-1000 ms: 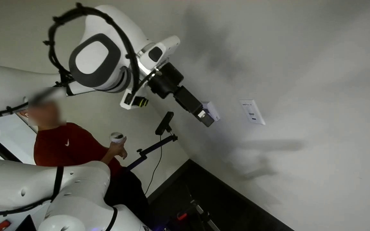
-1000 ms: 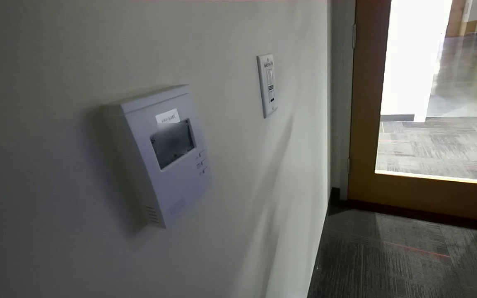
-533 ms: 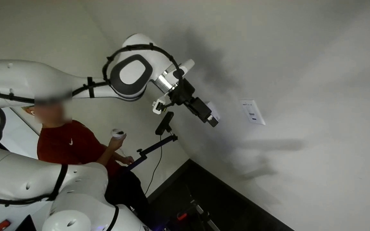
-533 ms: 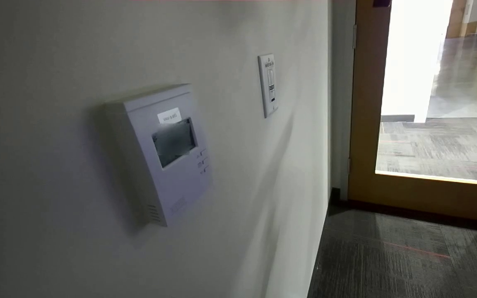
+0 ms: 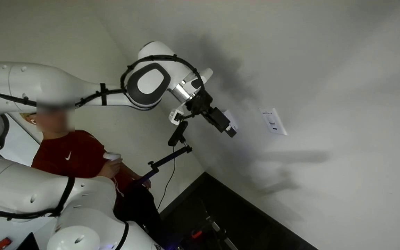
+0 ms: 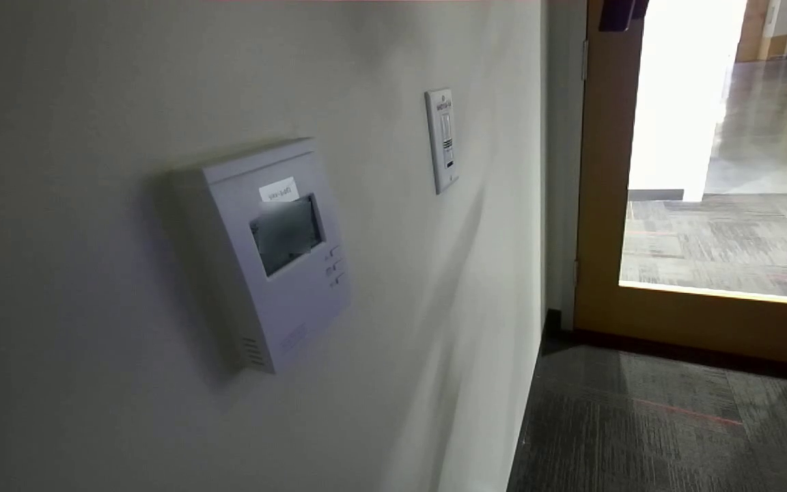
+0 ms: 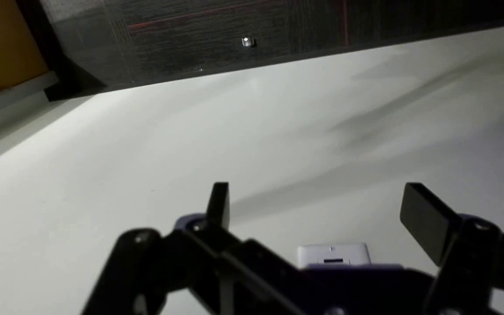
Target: Flip the light switch.
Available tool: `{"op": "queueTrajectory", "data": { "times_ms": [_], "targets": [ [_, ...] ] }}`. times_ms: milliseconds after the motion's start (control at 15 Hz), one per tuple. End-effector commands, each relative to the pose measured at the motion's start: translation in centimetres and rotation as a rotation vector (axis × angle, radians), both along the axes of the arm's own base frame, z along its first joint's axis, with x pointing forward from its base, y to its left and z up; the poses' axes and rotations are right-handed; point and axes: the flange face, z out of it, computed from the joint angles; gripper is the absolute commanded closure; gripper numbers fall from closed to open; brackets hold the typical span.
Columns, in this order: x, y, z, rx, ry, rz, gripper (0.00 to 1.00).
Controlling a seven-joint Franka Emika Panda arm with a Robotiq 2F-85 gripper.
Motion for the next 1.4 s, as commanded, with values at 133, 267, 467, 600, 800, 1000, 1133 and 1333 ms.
{"op": "queueTrajectory", "data": {
  "times_ms": [133,267,467,600,800,1000,1133,1333],
  "targets": [
    [1.5,-1.4,-1.9,0.192,-0.179,-0.127,0.41],
    [1.7,-1.8,-3.4,0.209,-0.215,-0.144,0.58],
    [2.0,-1.5,-6.0,0.224,-0.24,-0.141,0.8],
    [2.3,-0.9,-7.4,0.223,-0.269,-0.116,0.95],
    [3.0,-0.1,-9.3,0.215,-0.307,-0.081,1.0],
    [3.8,0.0,-11.0,0.21,-0.344,-0.065,1.0],
    [4.4,0.5,-11.8,0.213,-0.374,-0.047,1.0],
    [3.8,0.7,-12.0,0.217,-0.357,-0.057,0.99]
  ]
}}
